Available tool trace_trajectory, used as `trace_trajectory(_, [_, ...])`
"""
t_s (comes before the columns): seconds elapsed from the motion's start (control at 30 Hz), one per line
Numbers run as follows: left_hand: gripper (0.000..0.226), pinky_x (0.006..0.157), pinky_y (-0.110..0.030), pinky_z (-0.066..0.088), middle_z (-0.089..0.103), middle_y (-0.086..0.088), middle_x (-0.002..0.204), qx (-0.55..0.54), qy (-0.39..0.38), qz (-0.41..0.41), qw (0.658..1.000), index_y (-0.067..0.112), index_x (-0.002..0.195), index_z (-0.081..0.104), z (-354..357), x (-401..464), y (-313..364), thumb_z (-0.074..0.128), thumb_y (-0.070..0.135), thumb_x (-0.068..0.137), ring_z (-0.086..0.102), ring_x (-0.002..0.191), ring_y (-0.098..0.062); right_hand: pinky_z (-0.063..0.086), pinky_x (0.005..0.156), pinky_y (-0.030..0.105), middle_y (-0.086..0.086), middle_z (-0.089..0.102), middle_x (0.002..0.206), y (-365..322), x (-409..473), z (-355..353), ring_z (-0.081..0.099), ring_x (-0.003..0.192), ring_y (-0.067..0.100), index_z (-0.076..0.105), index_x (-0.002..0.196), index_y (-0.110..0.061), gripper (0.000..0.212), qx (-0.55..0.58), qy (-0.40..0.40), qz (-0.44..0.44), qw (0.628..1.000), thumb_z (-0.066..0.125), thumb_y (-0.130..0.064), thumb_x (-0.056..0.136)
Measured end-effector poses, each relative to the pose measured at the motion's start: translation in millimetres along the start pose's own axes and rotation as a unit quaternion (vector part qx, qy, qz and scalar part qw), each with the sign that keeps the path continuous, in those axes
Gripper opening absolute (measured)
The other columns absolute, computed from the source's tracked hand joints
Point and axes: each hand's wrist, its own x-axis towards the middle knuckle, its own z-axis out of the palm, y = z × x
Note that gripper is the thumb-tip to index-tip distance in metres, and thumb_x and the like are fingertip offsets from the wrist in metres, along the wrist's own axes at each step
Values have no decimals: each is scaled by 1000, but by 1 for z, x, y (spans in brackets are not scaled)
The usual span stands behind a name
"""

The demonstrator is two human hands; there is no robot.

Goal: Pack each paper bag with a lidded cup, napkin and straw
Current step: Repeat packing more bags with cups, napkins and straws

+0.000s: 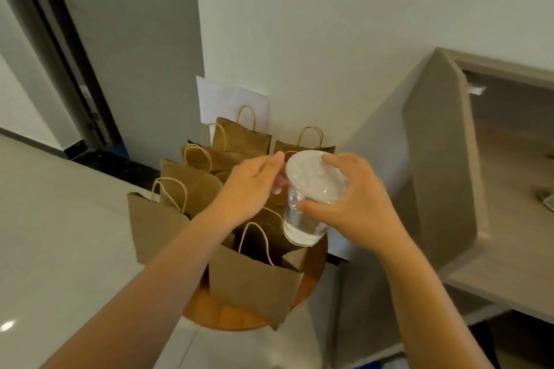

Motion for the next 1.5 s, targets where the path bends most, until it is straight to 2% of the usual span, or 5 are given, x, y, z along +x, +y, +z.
trace_trajectory(0.43, [13,58,-18,44,58,2,73,153,-24,-199,968,16,86,57,27,37,-151,49,19,96,54,64,-9,22,86,-1,-21,22,137,77,22,98,22,117,-6,30,134,-39,86,49,-54,40,997,79,-49,65])
trace_trajectory(0.6, [15,73,-26,52,66,-1,87,266,-160,-127,942,17,94,62,23,35,-170,48,21,97,61,75,-13,21,82,-8,-29,15,130,79,7,128,20,118,-8,23,127,-47,83,50,-37,72,995,75,-57,64])
trace_trajectory(0.73, [20,81,-31,48,65,-2,98,469,-268,-13,841,19,105,60,20,36,-165,42,28,99,61,92,-19,22,79,-10,-23,19,135,79,1,147,19,116,-11,26,132,-42,86,40,-20,97,994,76,-54,64])
trace_trajectory(1.03, [120,111,-62,-3,0,-11,159,553,-312,-41,772,14,151,-2,15,28,-189,52,81,68,-5,146,-32,39,96,11,-12,27,142,82,-30,180,34,127,1,36,136,-9,95,9,52,55,997,78,-52,63])
trace_trajectory(1.5, [145,111,-62,-6,-25,-18,154,544,-311,-57,777,13,146,-23,20,35,-203,62,83,52,-25,140,-38,51,82,26,11,39,136,89,-69,188,48,119,27,33,134,-22,90,-76,13,33,996,67,-67,64])
